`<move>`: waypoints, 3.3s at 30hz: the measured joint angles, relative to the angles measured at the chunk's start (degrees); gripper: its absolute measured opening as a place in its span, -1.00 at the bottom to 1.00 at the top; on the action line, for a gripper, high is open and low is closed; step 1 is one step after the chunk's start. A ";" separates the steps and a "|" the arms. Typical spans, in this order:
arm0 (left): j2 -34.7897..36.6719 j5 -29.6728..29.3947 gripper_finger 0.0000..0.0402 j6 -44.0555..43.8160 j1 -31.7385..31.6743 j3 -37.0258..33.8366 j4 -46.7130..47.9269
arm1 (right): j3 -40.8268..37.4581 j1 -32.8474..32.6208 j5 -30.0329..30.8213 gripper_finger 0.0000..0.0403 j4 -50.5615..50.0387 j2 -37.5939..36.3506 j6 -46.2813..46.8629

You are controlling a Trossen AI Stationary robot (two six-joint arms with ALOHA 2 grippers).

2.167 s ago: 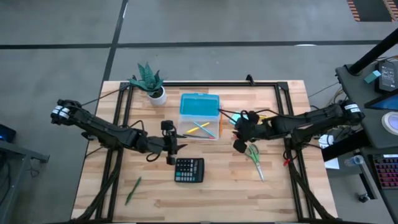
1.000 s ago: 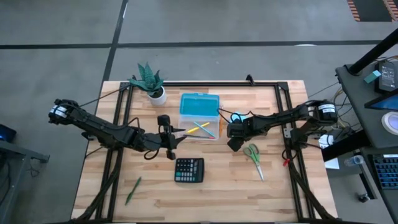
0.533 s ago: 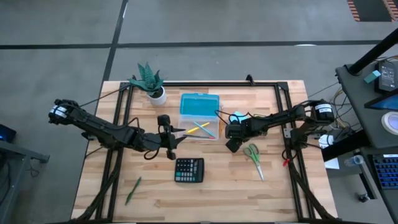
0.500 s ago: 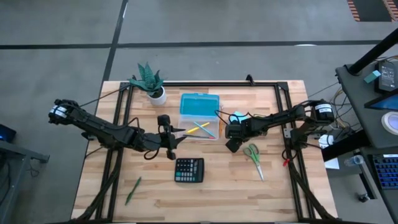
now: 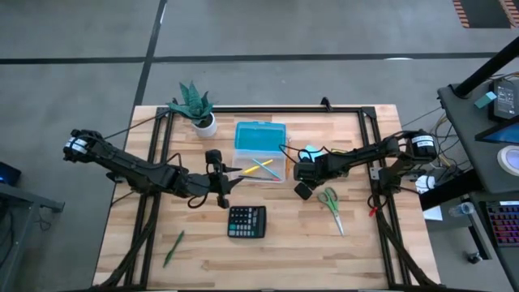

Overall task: Pack school essentials
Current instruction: Put the orange eraser into the supply box, then adjust the light blue pen in the supply box

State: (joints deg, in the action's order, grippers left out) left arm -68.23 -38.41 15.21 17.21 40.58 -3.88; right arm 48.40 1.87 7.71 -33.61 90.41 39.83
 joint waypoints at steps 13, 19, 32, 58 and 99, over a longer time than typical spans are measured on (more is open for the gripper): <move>0.00 0.00 -0.38 0.02 0.00 -0.07 0.01 | -0.24 -0.38 8.15 -0.80 4.45 -12.98 -4.84; 0.00 0.01 -0.38 -0.24 0.00 -0.07 -0.15 | -0.22 -0.44 9.22 -0.80 22.40 -12.11 -16.02; -0.02 0.02 -0.38 -1.32 0.00 -0.11 0.15 | -0.23 2.00 12.21 -0.80 40.28 -0.83 -26.36; -3.00 0.04 -0.38 -5.96 -3.16 -0.20 -0.71 | -0.22 2.29 11.63 0.00 38.03 -6.89 -34.60; -35.83 34.94 -1.00 -3.50 -30.56 22.32 21.19 | -14.05 1.16 7.89 -0.34 33.09 -36.05 -41.20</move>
State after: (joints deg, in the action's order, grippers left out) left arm -104.06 -3.47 11.70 -13.35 62.89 17.31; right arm 34.35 3.03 15.60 -0.52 54.36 -1.37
